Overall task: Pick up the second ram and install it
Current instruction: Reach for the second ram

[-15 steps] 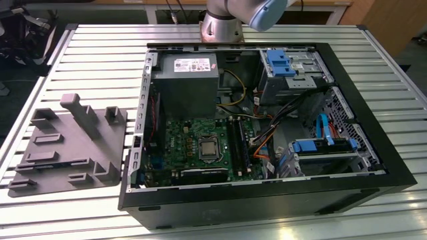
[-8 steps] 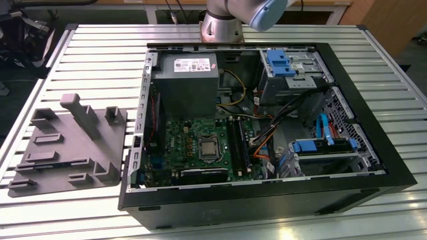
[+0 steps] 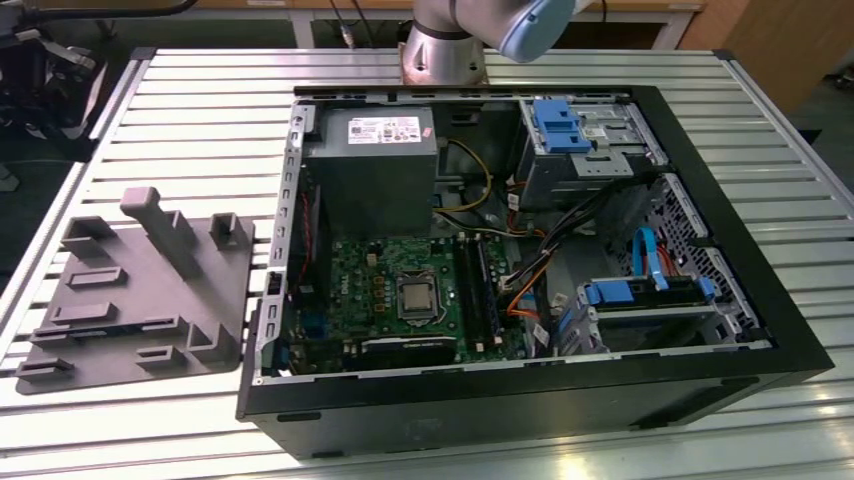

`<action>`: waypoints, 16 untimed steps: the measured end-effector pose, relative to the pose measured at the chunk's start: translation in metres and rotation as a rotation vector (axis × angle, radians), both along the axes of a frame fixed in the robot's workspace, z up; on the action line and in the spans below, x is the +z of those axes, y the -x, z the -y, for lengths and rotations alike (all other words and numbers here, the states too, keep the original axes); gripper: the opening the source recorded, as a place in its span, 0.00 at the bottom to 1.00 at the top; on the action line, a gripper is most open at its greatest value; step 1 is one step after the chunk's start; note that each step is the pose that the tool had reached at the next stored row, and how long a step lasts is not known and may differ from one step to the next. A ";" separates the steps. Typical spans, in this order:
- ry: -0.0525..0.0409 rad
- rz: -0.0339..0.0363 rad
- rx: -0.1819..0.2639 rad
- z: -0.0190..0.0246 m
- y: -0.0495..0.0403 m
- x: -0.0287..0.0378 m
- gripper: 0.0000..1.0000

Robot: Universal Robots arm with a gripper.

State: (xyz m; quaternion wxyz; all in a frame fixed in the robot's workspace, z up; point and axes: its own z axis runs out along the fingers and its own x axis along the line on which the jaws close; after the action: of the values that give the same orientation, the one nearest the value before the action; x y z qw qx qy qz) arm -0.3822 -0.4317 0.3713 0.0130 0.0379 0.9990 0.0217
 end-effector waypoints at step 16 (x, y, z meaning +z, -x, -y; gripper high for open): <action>0.0000 0.0001 0.000 0.0057 0.0035 -0.0033 0.11</action>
State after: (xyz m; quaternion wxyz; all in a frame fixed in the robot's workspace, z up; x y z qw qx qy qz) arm -0.3857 -0.4373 0.3680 0.0131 0.0379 0.9990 0.0217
